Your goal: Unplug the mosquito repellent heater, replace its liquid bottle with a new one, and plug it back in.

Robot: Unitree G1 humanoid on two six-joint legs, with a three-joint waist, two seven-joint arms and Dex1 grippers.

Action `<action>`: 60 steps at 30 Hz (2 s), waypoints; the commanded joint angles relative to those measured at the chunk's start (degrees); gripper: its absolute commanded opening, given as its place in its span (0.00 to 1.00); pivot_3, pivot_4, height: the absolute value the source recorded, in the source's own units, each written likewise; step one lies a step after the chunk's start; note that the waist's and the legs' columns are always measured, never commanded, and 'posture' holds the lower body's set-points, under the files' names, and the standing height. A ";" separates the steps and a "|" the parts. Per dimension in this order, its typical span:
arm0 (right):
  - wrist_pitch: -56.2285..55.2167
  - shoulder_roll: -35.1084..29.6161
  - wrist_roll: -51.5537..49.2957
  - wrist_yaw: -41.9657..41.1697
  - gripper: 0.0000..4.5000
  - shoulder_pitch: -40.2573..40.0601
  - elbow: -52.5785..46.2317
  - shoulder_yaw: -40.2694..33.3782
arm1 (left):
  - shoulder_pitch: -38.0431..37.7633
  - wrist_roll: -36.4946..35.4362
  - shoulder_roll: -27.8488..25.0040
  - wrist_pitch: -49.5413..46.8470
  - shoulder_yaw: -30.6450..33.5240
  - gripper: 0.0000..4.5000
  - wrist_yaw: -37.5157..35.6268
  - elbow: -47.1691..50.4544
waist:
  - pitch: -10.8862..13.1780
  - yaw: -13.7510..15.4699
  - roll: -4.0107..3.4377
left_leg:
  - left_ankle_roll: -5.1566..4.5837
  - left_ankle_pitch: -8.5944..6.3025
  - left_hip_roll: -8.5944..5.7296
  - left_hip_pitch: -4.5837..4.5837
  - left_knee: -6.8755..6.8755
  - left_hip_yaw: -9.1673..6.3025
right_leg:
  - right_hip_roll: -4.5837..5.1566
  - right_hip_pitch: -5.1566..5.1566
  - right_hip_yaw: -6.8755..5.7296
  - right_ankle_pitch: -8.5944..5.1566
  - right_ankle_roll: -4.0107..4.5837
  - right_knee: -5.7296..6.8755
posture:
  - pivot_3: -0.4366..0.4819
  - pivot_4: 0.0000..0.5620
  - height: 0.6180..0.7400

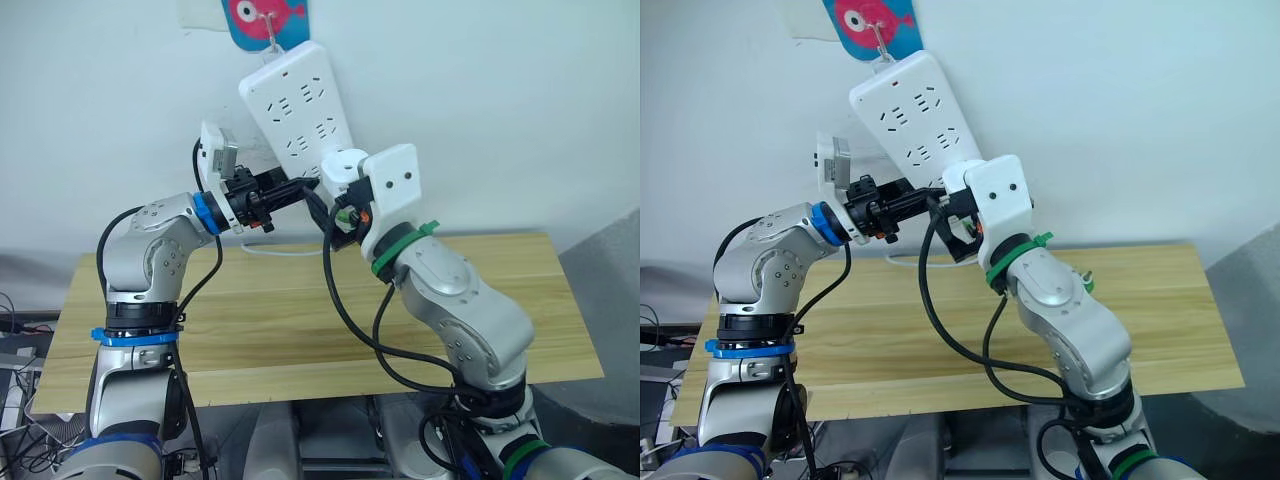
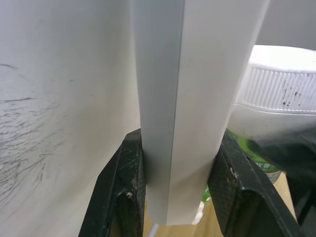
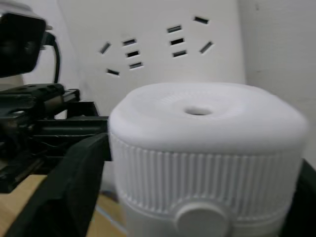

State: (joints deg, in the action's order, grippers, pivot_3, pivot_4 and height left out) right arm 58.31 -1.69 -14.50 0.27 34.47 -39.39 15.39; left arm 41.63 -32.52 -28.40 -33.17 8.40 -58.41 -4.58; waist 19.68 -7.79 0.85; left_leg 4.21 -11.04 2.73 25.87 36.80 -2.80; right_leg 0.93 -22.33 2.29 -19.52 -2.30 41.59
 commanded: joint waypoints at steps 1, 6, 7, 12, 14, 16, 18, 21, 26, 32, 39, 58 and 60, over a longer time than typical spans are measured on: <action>2.74 -2.04 -3.73 -4.09 0.99 -1.24 -7.52 -2.10 | 0.73 -0.95 -0.43 1.11 -0.67 0.30 -1.37 1.78 | 0.00 0.12 0.00 | -0.01 -0.01 -0.01 0.06 -0.10 0.01 | 0.02 0.00 -0.01 0.00 0.00 -0.23 | 0.25 0.59 1.00; 9.29 -7.32 -10.15 -9.78 0.99 -3.27 -14.19 -9.37 | 1.01 -0.51 -0.89 2.01 -0.82 0.30 -2.01 0.49 | 0.00 0.36 0.01 | 0.09 0.05 -0.05 0.12 -0.69 0.09 | 0.11 0.01 -0.05 0.00 0.00 -0.82 | 0.24 0.58 1.00; 10.74 -9.01 -12.41 -11.84 0.99 -3.55 -15.26 -12.08 | 1.18 -0.35 -0.95 2.26 -0.90 0.30 -2.20 0.05 | -0.01 0.41 0.01 | 0.09 0.05 -0.04 0.12 -0.72 0.08 | 0.11 0.01 -0.07 0.00 0.01 -0.84 | 0.23 0.58 1.00; 14.31 -15.44 -23.66 -20.17 0.99 -3.77 -16.82 -23.63 | 2.03 0.28 -1.54 3.58 -1.42 0.30 -3.22 -2.15 | 0.00 0.80 0.01 | -0.09 -0.05 -0.06 0.09 -0.71 0.10 | 0.11 0.01 -0.05 0.00 0.01 -0.81 | 0.23 0.58 1.00; 14.19 -17.68 -28.86 -23.39 0.91 -3.67 -15.38 -27.85 | 2.55 1.07 -1.87 4.85 -1.63 0.30 -3.52 -3.67 | 0.00 0.94 0.01 | -0.09 -0.05 -0.06 0.03 -0.70 0.10 | 0.10 0.01 -0.04 -0.01 0.01 -0.75 | 0.23 0.58 1.00; 13.15 -19.81 -31.99 -25.46 0.78 -3.60 -13.88 -29.41 | 2.87 1.86 -2.05 6.21 -1.51 0.30 -3.44 -5.12 | -0.01 0.96 0.02 | -0.09 -0.05 -0.06 0.02 -0.70 0.11 | 0.09 0.02 -0.04 -0.01 0.01 -0.73 | 0.23 0.57 1.00; 11.07 -21.06 -33.09 -26.83 0.61 -3.12 -11.81 -28.45 | 2.22 2.68 -2.77 7.31 -1.38 0.46 -3.59 -6.25 | -0.01 0.88 0.02 | -0.09 -0.05 -0.06 0.01 -0.70 0.14 | 0.09 0.02 -0.01 -0.01 0.01 -0.74 | 0.23 0.57 1.00; 8.18 -22.12 -33.88 -27.88 0.36 -2.86 -9.44 -26.62 | 0.90 3.10 -3.72 7.97 -0.77 0.66 -3.33 -6.65 | 0.00 0.62 0.02 | -0.09 -0.05 -0.05 0.00 -0.71 0.16 | 0.08 0.01 0.00 -0.01 0.00 -0.75 | 0.27 0.58 1.00; -0.05 -23.14 -30.52 -31.63 0.00 -3.15 -2.65 -21.02 | -5.87 3.29 -8.15 7.94 0.21 0.99 -4.04 -1.79 | 0.00 0.24 0.03 | -0.11 -0.06 -0.03 0.01 -0.79 0.23 | 0.08 -0.01 0.04 -0.01 0.01 -0.84 | 0.32 0.59 1.00; -8.27 -23.82 -26.75 -36.11 0.00 -1.25 4.32 -15.61 | -14.73 -3.83 -9.53 1.95 4.06 0.99 0.41 15.70 | 0.03 1.75 0.06 | -0.11 -0.06 -0.01 0.02 -0.76 0.19 | 0.09 -0.01 0.01 -0.02 0.02 -0.81 | 0.37 0.60 1.00; -12.03 -22.94 -23.18 -36.27 0.00 -0.17 5.30 -8.91 | -26.85 -13.89 -8.85 -5.69 9.27 0.99 12.75 39.53 | 0.03 2.94 0.07 | -0.10 -0.06 0.00 0.01 -0.75 0.14 | 0.11 0.01 0.02 -0.03 0.01 -0.83 | 0.36 0.59 1.00; -18.11 -19.72 -12.14 -32.68 0.00 1.12 11.89 -4.68 | -41.41 -14.13 -6.78 1.73 11.42 0.99 22.58 50.22 | 0.03 3.14 0.08 | -0.07 -0.04 -0.01 -0.03 -0.76 0.13 | 0.11 0.02 0.02 -0.03 0.02 -0.77 | 0.38 0.61 1.00; -17.93 -19.39 -12.10 -32.64 0.00 1.21 11.88 -4.68 | -41.48 -13.90 -7.07 2.12 11.28 0.99 22.27 49.91 | 0.03 3.14 0.08 | -0.07 -0.04 -0.01 -0.03 -0.76 0.12 | 0.10 0.02 0.02 -0.03 0.02 -0.77 | 0.38 0.61 1.00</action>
State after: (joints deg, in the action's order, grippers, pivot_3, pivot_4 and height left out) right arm 41.37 -21.50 -26.48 -32.39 34.90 -26.03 10.90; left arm 0.54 -45.42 -35.06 -32.28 19.42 -35.90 42.99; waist 19.70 -4.65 0.93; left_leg 4.14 -11.08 2.72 25.84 36.04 -2.67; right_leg 1.03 -22.31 2.31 -19.55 -2.28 40.82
